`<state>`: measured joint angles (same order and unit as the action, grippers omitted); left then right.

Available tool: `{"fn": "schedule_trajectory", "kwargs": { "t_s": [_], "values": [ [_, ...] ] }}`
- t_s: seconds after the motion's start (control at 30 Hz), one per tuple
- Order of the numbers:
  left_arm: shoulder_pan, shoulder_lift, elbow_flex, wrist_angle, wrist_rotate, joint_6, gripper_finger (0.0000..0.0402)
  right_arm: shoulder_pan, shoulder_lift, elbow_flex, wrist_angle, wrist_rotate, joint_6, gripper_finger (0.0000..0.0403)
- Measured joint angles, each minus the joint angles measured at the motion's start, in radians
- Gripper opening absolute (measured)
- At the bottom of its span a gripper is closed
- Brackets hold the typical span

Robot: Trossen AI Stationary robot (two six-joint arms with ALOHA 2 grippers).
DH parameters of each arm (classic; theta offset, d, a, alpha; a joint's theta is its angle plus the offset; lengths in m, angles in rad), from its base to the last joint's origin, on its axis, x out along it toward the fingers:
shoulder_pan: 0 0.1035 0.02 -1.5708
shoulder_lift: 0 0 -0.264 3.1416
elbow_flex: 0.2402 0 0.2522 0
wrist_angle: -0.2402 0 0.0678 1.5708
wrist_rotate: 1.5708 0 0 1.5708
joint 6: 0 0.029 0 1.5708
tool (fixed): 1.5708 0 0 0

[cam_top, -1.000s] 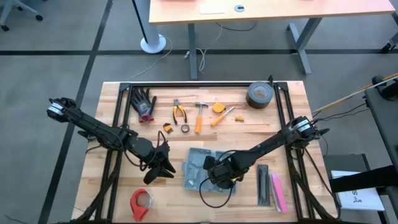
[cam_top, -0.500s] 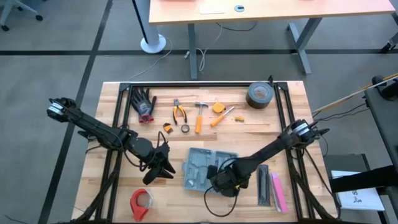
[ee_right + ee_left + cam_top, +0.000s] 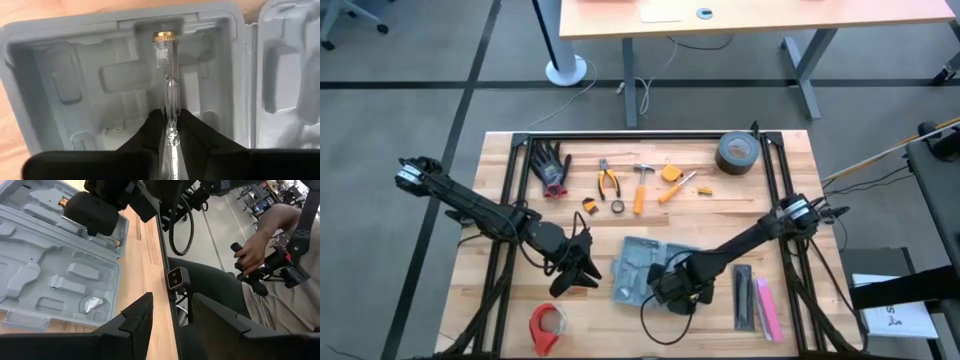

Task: Prefit tool cases
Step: Put the flathead screwdriver into the gray tool box

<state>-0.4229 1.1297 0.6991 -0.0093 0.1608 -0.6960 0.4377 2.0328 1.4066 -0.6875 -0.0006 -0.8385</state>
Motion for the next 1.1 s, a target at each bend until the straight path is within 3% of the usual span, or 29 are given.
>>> {"fn": "schedule_trajectory", "kwargs": {
  "t_s": [0.17, 0.57, 1.1],
  "values": [
    [0.000, 0.000, 0.000, -0.003, 0.000, 0.000, 0.0139, 0.003, -0.028, -0.005, -0.001, 0.007, 0.016, 0.0001],
    [0.000, 0.000, 0.000, -0.006, 0.000, -0.002, 0.0141, 0.009, -0.095, 0.012, -0.015, 0.106, 0.024, 0.0001],
    [-0.002, 0.000, 0.000, -0.006, 0.000, -0.013, 0.0141, 0.002, -0.041, 0.042, -0.009, 0.160, -0.172, 0.0000]
  ]
}}
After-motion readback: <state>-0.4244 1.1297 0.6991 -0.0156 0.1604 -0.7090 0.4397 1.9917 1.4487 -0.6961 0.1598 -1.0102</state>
